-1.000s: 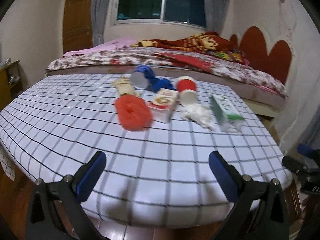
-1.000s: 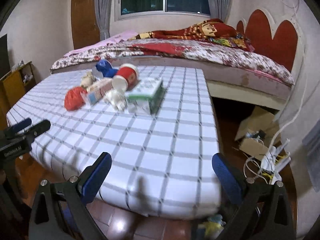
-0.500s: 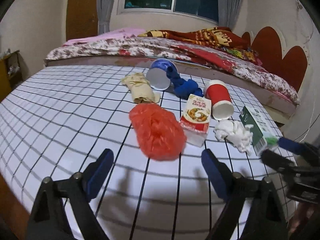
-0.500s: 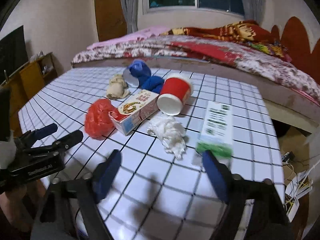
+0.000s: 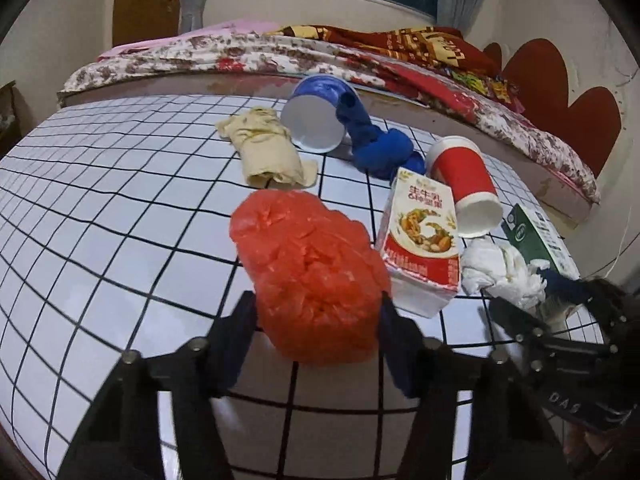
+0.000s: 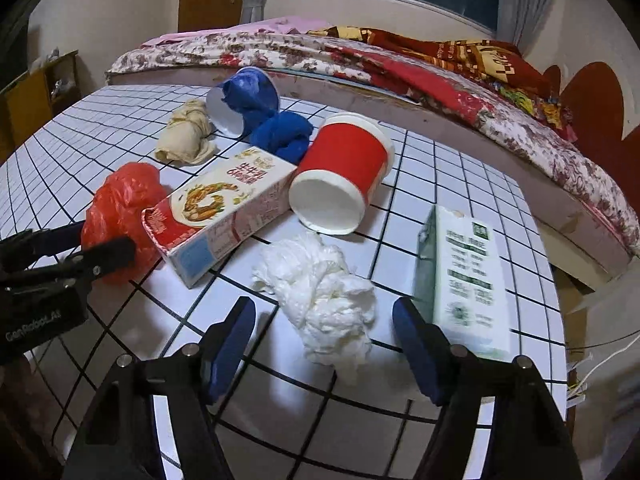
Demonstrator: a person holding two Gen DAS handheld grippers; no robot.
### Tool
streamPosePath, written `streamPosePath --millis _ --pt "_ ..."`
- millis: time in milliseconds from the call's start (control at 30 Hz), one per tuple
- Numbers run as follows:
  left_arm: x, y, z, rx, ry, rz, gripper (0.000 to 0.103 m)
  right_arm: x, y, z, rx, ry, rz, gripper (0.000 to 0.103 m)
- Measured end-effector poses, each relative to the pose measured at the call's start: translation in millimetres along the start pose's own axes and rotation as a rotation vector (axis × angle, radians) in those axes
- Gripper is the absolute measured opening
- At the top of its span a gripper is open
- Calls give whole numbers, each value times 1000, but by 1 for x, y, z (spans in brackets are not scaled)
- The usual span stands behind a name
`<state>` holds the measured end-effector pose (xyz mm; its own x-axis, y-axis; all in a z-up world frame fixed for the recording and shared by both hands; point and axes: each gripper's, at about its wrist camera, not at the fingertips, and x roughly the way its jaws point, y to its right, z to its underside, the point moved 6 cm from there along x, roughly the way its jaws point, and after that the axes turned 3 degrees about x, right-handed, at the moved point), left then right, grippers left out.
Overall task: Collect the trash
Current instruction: 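Grasp the red plastic bag with the left tool while the right tool grasps the white tissues, then carry red bag and tissues toward the black bin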
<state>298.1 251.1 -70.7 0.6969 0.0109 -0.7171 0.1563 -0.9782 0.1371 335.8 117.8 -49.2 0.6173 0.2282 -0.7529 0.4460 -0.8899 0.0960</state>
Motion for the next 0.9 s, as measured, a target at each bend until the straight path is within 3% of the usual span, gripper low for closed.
streamPosePath --millis 67,167,200,233,300,600,900 --pt "1 0 0 0 -8 10 47 7 0 3 -8 -23 30 66" --pt "-1 0 0 10 -4 24 32 10 1 -1 17 -27 12 56" --pt "-3 1 0 17 0 29 27 10 -1 -2 11 -34 2 48" --pt "-6 2 0 24 5 35 25 10 -3 -3 3 -43 -13 31" --pt "-12 2 0 36 19 35 23 5 -7 -2 10 -49 -58 30" --pt "-61 12 15 62 127 27 22 -59 -9 10 69 107 -141 30" --pt "-100 52 43 95 190 75 22 -128 36 49 146 205 -112 30"
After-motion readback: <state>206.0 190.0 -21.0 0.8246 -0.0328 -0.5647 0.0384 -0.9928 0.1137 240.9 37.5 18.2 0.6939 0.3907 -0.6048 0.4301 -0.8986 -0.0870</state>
